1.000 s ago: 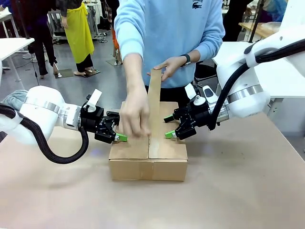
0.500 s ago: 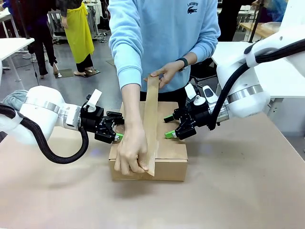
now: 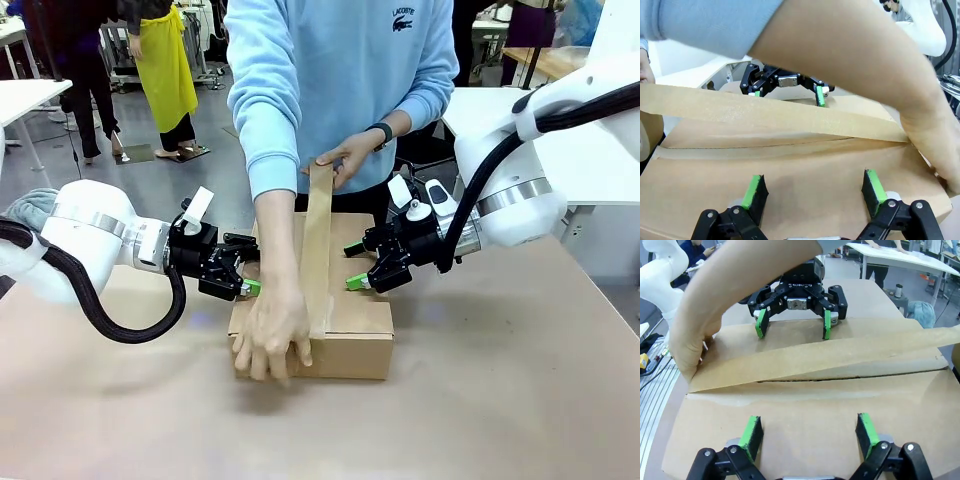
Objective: Pack the gift set into the box.
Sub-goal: Press and hold the closed box until the human finishes sealing it.
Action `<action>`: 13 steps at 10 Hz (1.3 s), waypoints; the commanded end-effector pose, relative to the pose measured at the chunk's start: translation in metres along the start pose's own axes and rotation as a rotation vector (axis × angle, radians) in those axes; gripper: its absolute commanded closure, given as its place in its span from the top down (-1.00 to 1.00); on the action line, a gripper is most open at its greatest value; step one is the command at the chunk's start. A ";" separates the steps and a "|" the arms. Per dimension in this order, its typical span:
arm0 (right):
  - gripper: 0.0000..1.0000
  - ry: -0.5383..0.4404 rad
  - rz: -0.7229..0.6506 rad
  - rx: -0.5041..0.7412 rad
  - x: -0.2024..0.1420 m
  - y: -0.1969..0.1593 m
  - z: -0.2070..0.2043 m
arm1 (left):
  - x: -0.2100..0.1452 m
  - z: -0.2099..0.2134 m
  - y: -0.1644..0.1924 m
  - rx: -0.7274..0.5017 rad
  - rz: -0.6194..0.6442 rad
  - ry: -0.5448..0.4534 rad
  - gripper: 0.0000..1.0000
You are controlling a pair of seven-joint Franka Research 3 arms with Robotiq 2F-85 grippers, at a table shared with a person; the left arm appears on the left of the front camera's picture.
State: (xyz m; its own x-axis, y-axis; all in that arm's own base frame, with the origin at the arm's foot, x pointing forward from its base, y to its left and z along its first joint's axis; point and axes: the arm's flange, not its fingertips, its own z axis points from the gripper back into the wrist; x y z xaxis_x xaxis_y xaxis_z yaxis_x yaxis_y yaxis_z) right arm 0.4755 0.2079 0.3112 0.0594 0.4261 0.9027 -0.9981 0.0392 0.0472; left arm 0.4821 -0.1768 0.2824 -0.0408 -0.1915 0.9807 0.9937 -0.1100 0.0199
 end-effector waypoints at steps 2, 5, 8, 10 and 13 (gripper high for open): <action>1.00 -0.008 0.017 -0.010 -0.003 0.002 -0.001 | -0.002 -0.001 -0.001 0.003 -0.011 0.005 1.00; 1.00 -0.008 0.017 -0.010 -0.003 0.002 -0.001 | -0.002 -0.001 -0.001 0.003 -0.011 0.005 1.00; 1.00 -0.008 0.017 -0.010 -0.003 0.002 -0.001 | -0.002 -0.001 -0.001 0.003 -0.011 0.005 1.00; 1.00 -0.008 0.017 -0.010 -0.003 0.002 -0.001 | -0.002 -0.001 -0.001 0.003 -0.011 0.005 1.00; 1.00 -0.008 0.017 -0.010 -0.003 0.002 -0.001 | -0.002 -0.001 -0.001 0.003 -0.011 0.005 1.00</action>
State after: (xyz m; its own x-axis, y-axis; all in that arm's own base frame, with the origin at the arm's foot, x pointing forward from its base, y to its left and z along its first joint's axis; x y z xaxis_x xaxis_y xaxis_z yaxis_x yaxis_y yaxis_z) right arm 0.4755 0.2078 0.3112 0.0594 0.4260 0.9028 -0.9981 0.0393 0.0471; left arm 0.4821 -0.1768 0.2825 -0.0410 -0.1914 0.9806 0.9937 -0.1100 0.0201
